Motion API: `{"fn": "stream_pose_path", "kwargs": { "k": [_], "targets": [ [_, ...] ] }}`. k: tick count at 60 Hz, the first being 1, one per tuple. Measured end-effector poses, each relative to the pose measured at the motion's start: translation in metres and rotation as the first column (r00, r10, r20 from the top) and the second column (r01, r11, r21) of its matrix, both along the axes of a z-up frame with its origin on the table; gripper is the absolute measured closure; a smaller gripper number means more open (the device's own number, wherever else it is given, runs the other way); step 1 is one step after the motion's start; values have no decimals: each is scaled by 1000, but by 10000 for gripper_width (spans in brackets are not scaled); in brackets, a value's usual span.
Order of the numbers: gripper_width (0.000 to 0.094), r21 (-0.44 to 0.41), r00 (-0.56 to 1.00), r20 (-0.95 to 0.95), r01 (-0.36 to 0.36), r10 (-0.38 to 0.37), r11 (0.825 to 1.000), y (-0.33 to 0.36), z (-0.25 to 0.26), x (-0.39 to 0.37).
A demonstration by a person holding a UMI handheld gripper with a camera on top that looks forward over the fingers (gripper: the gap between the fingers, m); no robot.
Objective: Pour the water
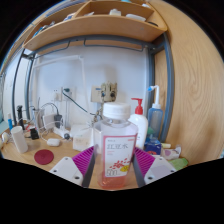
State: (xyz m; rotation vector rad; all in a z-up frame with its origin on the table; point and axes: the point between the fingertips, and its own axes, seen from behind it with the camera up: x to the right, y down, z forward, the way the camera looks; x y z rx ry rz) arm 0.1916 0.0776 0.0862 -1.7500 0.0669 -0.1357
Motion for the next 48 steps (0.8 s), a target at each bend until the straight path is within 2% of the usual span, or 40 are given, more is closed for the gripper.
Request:
{"fn": "stream_pose_path", "kwargs": {
  "k": [1,10,11,15,24,29,39,48],
  "targets": [
    [297,-1,1000,0,3,-3,1000,1,0,0],
    [390,13,1000,-5,7,-7,1000,1,1,1],
    [434,12,1000,-3,7,-7,1000,1,1,1],
    [487,2,1000,6,18,-18,1000,2,0,1],
    [487,-7,997,79,11,-10,1000,4,4,-7],
    [487,-27,990,140,-24,27,999,7,10,-22],
    [488,-48,886,456,-64,79,997,18,47,-65],
    [486,-87,623,771,-101,131,991,36,71,-117]
  ]
}}
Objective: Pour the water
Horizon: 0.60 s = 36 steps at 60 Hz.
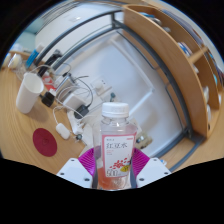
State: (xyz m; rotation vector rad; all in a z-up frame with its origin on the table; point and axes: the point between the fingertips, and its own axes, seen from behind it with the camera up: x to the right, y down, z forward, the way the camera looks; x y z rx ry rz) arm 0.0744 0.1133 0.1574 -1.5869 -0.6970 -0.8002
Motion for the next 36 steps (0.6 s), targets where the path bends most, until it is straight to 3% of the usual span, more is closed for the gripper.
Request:
{"fn": "stream_pose_path", "kwargs": {
  "k": [13,25,36],
  "targets": [
    [486,13,887,450,-121,102,993,20,18,-82],
    [482,-4,626,770,-182,119,983,28,26,-138],
    [473,-42,411,906,-155,103,987,32,19,-156]
  ]
}}
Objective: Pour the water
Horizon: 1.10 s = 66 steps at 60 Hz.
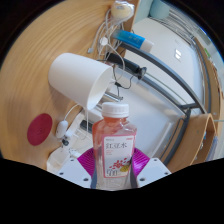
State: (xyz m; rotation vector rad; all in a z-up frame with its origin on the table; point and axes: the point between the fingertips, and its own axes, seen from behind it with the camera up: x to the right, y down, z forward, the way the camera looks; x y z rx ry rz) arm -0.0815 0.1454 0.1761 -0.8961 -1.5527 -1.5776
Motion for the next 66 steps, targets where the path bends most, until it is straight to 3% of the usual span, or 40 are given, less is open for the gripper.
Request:
{"fn": "stream_pose_path", "kwargs": {
  "k": [20,26,31,40,45,51,54,59,66],
  "targets": [
    [472,53,989,145,-43,35,998,-1,0,-23],
    [471,23,999,8,-49,49,999,-2,-2,-21],
    [468,-42,958,-285,-51,37,998,-5,-7,-17],
    [471,-172,550,-828,-65,-109,983,-10,-17,-4],
    [471,-199,259,-953,-155,-154,968,-8,-23,-6],
    [472,-242,-117,-954,-240,-275,940,-15,-40,-7],
    [473,-243,-256,-916,-254,-307,936,-15,-46,-2],
    [474,-223,-387,-870,-241,-305,944,-13,-53,9],
    [471,-192,-432,-856,-246,-285,950,-6,-60,23]
  ]
}}
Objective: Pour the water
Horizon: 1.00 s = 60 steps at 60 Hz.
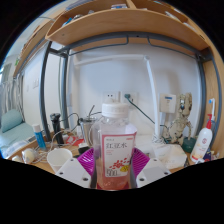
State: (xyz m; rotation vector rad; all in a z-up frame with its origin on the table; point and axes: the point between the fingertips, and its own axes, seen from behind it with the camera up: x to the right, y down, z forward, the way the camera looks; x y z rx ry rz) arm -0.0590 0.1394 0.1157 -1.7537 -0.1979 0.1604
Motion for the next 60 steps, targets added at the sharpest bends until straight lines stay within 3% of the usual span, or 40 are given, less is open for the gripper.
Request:
{"fn": "stream_pose_path", "kwargs": {
  "k": [9,21,26,38,46,60],
  "targets": [
    [472,53,999,22,36,-37,998,1,1,3],
    [472,11,997,21,70,-70,997,7,-25,2],
    [466,40,996,28,79,-81,996,5,-24,3],
    [325,39,996,30,86,-87,996,3,-24,4],
    [71,6,988,35,150,-150,989,-8,-25,21],
    [67,-63,986,-34,160,-162,985,-68,-37,30]
  ]
}}
